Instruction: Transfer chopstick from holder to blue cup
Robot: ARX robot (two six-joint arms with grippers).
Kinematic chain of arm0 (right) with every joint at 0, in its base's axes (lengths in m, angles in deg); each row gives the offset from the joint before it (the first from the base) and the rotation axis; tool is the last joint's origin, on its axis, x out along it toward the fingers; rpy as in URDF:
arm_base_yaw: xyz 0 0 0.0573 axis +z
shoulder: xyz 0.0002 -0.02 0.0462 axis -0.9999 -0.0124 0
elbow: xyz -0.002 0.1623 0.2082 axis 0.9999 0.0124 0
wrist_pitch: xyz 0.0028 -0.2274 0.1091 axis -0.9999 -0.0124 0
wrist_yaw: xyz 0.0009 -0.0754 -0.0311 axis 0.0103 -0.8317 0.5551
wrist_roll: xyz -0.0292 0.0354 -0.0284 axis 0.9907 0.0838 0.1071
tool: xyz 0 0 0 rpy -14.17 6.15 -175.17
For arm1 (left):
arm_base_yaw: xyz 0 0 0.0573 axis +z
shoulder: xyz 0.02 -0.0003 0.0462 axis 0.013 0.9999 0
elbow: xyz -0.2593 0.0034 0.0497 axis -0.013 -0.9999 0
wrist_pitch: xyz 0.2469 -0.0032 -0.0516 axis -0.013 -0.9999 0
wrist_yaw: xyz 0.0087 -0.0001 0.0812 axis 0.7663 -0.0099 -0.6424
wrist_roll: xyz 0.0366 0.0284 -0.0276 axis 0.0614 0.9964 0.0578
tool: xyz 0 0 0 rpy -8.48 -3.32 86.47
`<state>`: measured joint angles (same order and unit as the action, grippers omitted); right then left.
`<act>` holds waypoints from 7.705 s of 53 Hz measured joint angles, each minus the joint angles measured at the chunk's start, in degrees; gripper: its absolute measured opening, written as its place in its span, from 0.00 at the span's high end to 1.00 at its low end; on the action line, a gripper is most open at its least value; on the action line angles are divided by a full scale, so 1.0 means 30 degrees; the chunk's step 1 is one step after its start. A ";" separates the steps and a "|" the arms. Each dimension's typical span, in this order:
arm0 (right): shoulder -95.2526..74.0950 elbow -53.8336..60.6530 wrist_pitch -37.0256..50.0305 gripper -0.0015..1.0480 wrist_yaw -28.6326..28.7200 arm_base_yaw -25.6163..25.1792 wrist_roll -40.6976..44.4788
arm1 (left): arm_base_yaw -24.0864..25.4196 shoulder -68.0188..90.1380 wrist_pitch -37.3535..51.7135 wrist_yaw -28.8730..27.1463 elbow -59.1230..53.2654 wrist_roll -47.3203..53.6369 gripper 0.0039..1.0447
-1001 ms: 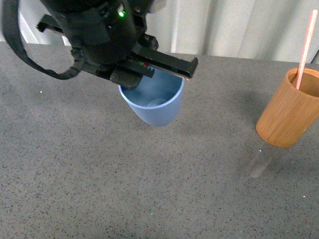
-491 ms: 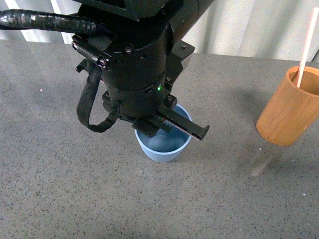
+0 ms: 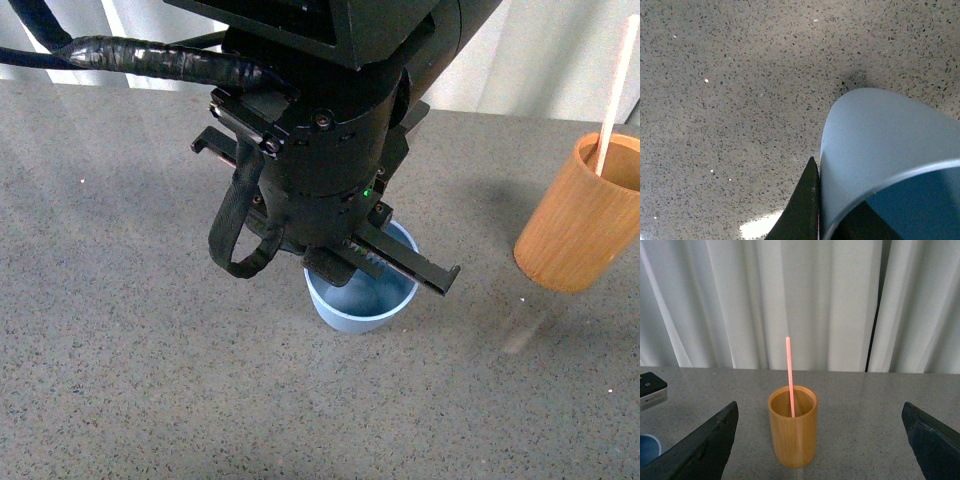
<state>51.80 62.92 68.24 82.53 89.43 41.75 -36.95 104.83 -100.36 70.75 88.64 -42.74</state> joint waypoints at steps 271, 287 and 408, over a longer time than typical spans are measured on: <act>-0.3912 -0.1494 -0.2929 0.10 -0.2543 -0.0066 -0.1537 | 1.2524 -3.8490 0.8269 0.4947 -2.4283 0.0342 0.05; -1.8484 -0.2718 1.0353 0.10 0.0495 -0.1450 -0.0896 | 1.2524 -3.8490 0.8269 0.4954 -2.4283 0.0342 0.06; -3.6501 -1.4644 1.6123 0.72 -0.0423 0.1486 -0.0168 | 1.2524 -3.8490 0.8269 0.4954 -2.4283 0.0342 0.06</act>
<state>-57.70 18.99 116.61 81.26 93.89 41.24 0.62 -10.64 -75.55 85.62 15.79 -41.72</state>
